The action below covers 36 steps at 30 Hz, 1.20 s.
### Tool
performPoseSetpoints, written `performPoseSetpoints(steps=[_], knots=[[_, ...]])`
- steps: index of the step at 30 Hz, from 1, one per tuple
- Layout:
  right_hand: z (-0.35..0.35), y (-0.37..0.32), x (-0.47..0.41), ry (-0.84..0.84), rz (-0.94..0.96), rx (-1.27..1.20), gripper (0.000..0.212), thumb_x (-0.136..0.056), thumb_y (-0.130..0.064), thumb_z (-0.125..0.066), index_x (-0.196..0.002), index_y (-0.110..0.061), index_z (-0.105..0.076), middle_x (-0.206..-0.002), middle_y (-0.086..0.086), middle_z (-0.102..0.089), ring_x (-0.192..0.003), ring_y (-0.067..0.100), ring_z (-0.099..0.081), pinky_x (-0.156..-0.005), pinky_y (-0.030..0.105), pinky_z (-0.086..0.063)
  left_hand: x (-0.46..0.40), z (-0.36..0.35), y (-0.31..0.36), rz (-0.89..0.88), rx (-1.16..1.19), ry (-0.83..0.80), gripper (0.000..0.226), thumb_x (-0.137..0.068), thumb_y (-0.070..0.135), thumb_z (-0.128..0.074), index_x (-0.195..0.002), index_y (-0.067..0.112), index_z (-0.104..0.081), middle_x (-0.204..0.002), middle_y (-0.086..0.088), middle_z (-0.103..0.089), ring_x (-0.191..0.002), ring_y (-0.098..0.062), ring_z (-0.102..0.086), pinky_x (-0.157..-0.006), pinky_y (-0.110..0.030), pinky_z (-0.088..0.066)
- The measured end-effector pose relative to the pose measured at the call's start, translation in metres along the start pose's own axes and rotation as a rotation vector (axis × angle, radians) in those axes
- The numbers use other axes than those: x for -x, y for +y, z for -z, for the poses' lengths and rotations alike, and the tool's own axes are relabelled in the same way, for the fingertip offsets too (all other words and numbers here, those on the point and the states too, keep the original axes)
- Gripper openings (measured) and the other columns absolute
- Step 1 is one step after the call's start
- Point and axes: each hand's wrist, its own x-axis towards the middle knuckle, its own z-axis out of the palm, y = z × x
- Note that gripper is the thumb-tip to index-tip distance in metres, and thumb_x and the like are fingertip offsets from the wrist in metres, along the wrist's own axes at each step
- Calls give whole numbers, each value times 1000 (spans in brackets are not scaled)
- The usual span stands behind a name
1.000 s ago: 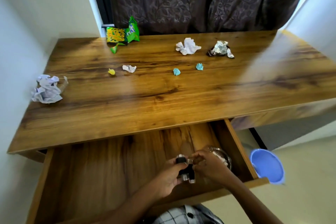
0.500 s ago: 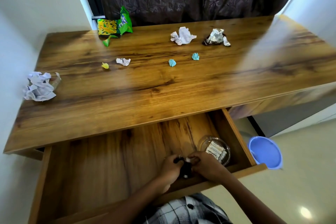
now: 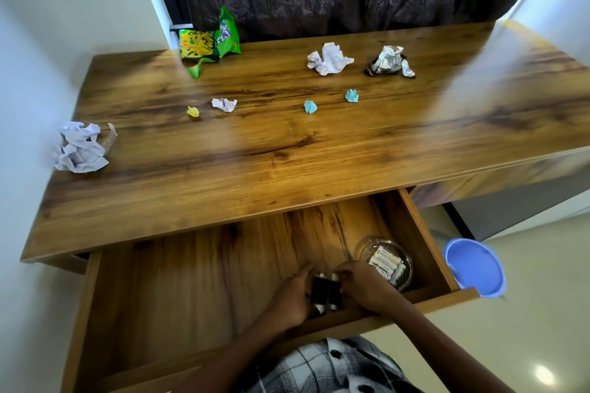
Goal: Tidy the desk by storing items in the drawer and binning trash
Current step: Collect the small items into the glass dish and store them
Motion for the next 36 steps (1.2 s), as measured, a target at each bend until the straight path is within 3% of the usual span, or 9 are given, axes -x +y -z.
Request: performPoseSetpoints(steps=[5,7,10,19,27,36], knots=[[-2,-4,-4,-25,54,23,27,-84,-4,-53,-105,-13,-67,-101,4,-70,-88,17,-65,-81,35,-55,-2,-6,-2,-59,1,24,68,-88,14,-62,-145,27,-28,-117,-4,-60,-96,-9,-55,-82,-20,-45],[-1,-5,-4,-14,70,18,27,-85,-3,-53,-105,-14,-68,-99,3,-70,-85,14,-65,-77,31,-56,-5,-9,-2,-74,22,44,64,-86,15,-64,-141,28,-35,-116,-1,-61,-97,-10,-58,-84,-25,-49],[1,-4,-3,-11,75,-1,30,-87,-1,-52,-109,-14,-66,-102,2,-69,-86,11,-64,-73,20,-53,-8,-13,-2,-81,39,38,60,-85,15,-64,-138,28,-37,-108,1,-61,-92,-9,-56,-77,-19,-45],[3,5,2,32,9,47,35,-87,-1,-49,-118,-11,-62,-115,7,-65,-105,18,-61,-90,30,-51,-22,-27,-2,-108,-23,36,69,-87,13,-61,-143,38,-30,-132,-2,-52,-114,-14,-54,-95,-26,-45],[8,14,6,44,-93,41,35,-88,-8,-50,-123,-8,-56,-118,10,-62,-107,22,-59,-88,33,-52,-31,-34,3,-136,-102,-16,76,-92,4,-50,-144,49,-18,-141,-6,-44,-120,-19,-52,-99,-34,-46],[18,15,16,51,-64,75,37,-93,-9,-46,-129,-11,-53,-125,10,-58,-112,21,-56,-91,28,-49,-27,-25,13,-142,-97,-51,69,-92,18,-55,-146,45,-21,-124,-4,-50,-107,-17,-54,-92,-28,-47]])
